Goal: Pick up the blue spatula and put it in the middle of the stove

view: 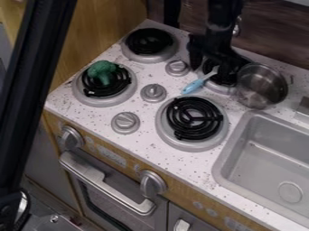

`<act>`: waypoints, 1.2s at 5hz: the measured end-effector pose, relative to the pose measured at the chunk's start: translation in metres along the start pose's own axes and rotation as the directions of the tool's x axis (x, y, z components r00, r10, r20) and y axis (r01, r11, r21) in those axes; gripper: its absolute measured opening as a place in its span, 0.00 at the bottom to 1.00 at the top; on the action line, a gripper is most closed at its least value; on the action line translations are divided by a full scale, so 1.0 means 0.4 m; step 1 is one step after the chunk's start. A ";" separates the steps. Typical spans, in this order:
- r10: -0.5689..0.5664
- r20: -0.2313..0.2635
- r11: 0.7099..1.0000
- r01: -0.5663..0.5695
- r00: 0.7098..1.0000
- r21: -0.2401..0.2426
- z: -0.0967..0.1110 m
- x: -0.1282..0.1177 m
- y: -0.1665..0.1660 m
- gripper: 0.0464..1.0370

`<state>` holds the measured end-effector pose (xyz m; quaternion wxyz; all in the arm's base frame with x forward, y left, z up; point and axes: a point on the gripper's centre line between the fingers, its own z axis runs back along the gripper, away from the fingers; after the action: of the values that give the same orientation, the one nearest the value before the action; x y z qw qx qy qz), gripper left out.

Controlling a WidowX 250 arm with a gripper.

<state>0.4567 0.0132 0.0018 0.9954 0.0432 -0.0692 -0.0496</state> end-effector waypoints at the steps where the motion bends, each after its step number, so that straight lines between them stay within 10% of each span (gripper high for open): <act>1: 0.002 -0.047 1.000 -0.003 0.999 -0.020 -0.034 0.014 0.008 0.96; 6: -0.017 -0.280 0.996 -0.010 0.960 -0.093 -0.176 -0.013 0.045 0.90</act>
<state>0.4632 0.0373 -0.0666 0.9960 0.0032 0.0752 -0.0478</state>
